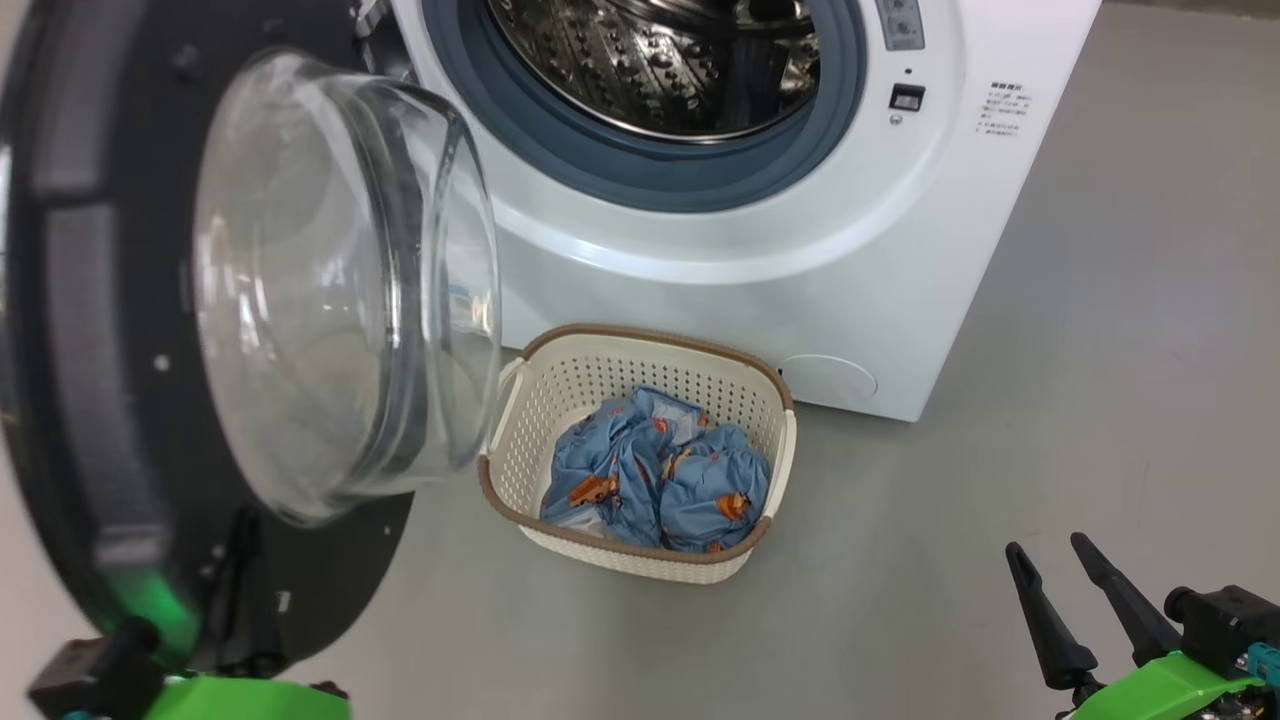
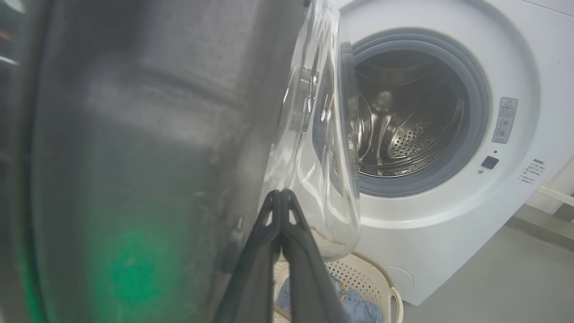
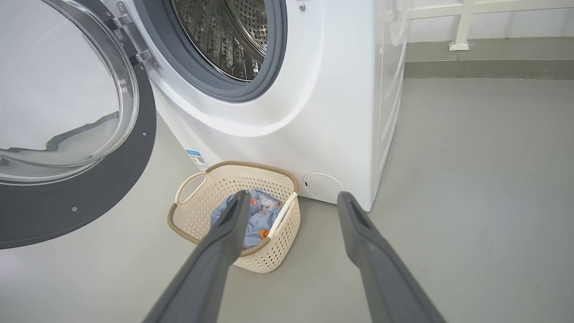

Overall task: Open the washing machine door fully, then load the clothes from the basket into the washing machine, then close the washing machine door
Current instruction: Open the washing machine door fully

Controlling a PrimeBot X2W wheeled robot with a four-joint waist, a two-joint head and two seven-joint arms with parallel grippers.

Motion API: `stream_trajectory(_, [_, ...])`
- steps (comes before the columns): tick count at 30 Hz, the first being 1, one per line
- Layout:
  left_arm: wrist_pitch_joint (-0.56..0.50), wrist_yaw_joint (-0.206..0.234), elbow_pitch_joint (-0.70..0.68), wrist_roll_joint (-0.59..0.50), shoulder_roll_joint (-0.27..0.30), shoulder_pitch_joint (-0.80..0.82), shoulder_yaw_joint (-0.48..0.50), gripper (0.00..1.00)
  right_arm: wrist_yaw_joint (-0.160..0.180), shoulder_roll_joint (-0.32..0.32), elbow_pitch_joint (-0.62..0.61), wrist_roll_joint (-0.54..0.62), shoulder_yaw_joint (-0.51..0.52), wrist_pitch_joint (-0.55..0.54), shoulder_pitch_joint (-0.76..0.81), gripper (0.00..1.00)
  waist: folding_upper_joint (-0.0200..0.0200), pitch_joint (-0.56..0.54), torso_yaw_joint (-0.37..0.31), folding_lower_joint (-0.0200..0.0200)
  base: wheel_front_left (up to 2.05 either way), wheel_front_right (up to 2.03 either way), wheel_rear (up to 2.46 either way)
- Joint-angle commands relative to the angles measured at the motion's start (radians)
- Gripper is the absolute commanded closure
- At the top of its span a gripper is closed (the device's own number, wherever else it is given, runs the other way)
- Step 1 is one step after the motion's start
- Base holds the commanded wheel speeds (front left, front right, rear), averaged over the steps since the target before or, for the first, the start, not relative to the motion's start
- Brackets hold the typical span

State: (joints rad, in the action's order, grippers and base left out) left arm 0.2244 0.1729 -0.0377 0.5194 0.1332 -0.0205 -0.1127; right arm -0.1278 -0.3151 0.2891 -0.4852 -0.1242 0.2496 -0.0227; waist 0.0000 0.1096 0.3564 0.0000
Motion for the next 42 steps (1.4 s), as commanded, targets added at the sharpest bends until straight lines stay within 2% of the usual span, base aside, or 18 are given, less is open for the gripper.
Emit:
stream_trajectory(1, [0.001,0.020,-0.024,0.012,0.036,0.035,0.069,1.00,-0.003,-0.024,-0.027,0.009,-0.025,0.012,-0.026,0.00,0.0000,0.014,0.000,0.0000,0.00,0.00,0.00])
stream_trajectory(10, [0.011,0.044,0.033,0.044,0.074,0.080,0.167,1.00,-0.003,-0.039,-0.026,0.007,-0.030,0.012,-0.043,0.00,0.0000,0.041,0.001,0.0000,0.00,0.00,0.00])
stream_trajectory(21, [0.026,0.047,0.125,0.065,0.114,0.122,0.256,1.00,-0.003,-0.055,-0.027,0.006,-0.035,0.012,-0.062,0.00,0.0000,0.066,0.000,0.0000,0.00,0.00,0.00])
stream_trajectory(42, [0.037,0.000,0.415,0.034,0.236,0.329,0.432,1.00,-0.003,-0.068,-0.038,0.014,-0.032,0.012,-0.100,0.00,0.0000,0.148,-0.022,0.0000,0.00,0.00,0.00])
